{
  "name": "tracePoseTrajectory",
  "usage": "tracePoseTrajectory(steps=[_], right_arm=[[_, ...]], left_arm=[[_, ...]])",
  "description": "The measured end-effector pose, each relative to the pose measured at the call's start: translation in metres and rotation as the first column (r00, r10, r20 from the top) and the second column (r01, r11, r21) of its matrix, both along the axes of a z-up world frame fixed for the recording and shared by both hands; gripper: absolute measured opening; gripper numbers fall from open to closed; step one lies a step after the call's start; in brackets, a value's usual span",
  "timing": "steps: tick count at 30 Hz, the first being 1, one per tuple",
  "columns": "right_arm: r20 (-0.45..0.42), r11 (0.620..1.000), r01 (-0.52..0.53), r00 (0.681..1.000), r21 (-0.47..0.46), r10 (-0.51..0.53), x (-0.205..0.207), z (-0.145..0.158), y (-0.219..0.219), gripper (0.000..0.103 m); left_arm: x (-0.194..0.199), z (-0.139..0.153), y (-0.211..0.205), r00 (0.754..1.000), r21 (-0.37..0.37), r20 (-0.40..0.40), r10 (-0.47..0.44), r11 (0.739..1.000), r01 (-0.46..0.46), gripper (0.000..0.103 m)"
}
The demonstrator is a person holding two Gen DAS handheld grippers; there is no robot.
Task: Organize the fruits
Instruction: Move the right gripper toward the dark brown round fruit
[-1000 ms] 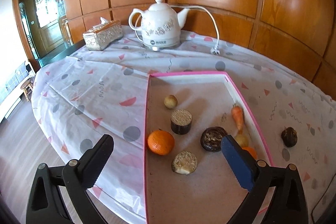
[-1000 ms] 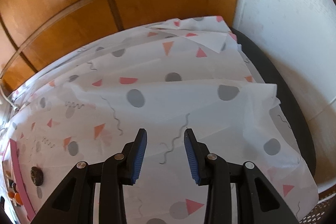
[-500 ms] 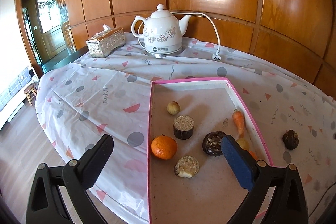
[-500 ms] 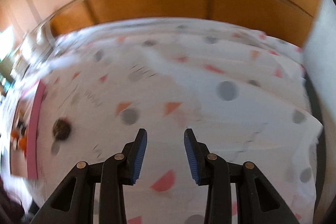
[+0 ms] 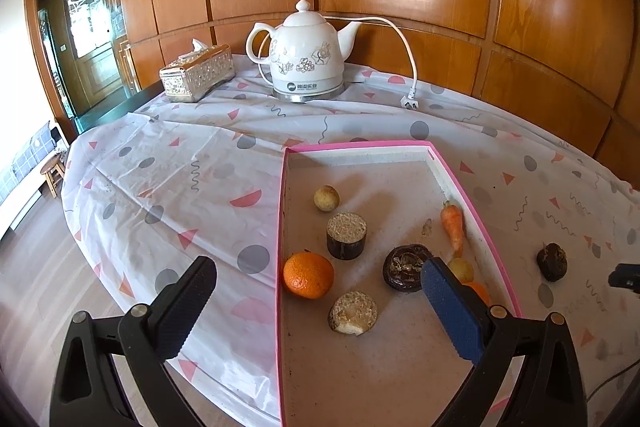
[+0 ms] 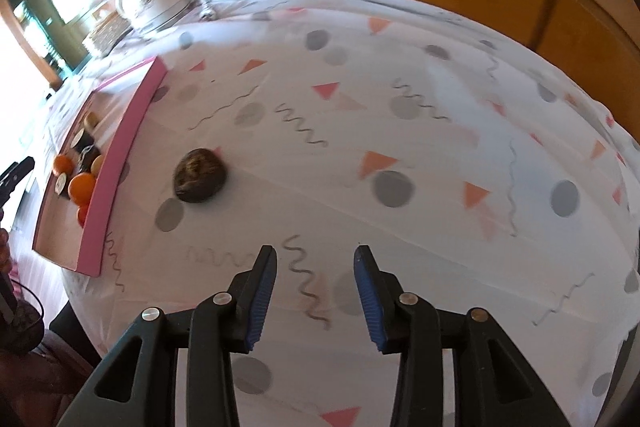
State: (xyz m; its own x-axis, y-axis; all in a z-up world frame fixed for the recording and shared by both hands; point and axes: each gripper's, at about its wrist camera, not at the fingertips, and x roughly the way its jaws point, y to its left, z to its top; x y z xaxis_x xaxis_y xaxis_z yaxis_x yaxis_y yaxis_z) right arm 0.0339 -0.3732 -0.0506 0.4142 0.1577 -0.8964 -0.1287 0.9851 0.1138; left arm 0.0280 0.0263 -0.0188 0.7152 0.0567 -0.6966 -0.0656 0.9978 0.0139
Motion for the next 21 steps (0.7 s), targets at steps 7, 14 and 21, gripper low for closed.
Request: tracePoseTrajectory(steps=[7, 14, 21], right_arm=[[-0.001, 0.997, -0.079, 0.997, 0.014, 0.079, 0.015, -0.001, 0.034, 0.058], [-0.004, 0.985, -0.175, 0.985, 0.002, 0.175, 0.034, -0.007, 0.081, 0.058], [-0.017, 0.979, -0.202, 0.979, -0.034, 0.202, 0.052, -0.016, 0.104, 0.058]], left_arm=[[0.000, -0.001, 0.003, 1.000, -0.002, -0.015, 0.007, 1.000, -0.007, 0.103], [-0.001, -0.001, 0.010, 1.000, -0.014, -0.021, 0.021, 1.000, -0.021, 0.103], [-0.001, -0.004, 0.023, 0.998, -0.025, -0.036, 0.050, 0.998, -0.051, 0.103]])
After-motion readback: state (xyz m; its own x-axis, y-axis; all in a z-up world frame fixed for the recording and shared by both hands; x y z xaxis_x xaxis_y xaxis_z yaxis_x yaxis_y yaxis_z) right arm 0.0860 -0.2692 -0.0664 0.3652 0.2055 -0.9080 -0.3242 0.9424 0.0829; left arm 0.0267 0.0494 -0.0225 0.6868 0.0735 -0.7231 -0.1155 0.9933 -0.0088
